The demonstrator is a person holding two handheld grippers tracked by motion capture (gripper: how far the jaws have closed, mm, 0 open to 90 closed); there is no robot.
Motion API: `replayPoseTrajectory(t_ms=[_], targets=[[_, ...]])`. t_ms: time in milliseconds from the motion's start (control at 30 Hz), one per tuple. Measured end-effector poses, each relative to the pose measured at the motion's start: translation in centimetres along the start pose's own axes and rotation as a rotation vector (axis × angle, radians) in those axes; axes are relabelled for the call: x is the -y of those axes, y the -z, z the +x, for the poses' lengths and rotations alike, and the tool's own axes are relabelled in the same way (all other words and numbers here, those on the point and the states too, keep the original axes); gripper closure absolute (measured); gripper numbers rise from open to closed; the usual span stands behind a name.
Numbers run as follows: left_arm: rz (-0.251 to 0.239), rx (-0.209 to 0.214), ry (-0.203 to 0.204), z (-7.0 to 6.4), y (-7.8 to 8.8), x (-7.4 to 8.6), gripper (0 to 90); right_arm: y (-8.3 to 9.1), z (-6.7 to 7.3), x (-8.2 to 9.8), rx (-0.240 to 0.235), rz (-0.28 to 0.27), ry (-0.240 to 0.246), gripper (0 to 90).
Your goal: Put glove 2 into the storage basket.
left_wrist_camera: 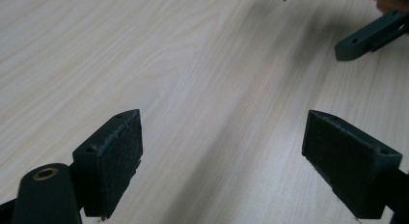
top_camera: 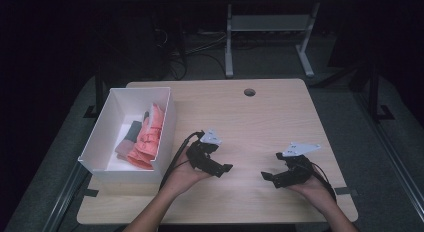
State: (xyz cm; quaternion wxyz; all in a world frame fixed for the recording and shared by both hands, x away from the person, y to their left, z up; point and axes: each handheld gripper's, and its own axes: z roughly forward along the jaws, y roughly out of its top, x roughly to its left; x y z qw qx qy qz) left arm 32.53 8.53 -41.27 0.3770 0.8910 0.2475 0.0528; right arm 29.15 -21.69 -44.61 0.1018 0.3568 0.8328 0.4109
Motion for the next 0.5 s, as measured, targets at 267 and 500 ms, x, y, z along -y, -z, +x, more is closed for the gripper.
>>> replayPoseTrajectory(t_ms=[267, 500], targets=[[0.011, -0.006, -0.009, 0.2, -1.1, 1.6, 13.9, -0.1, 0.0, 0.1, -0.003, 0.009, 0.005, 7.4], [0.029, -0.003, -0.020, 0.3, -1.3, 2.1, 14.0, -0.1, 0.0, 0.1, 0.000, 0.011, 0.006, 7.4]])
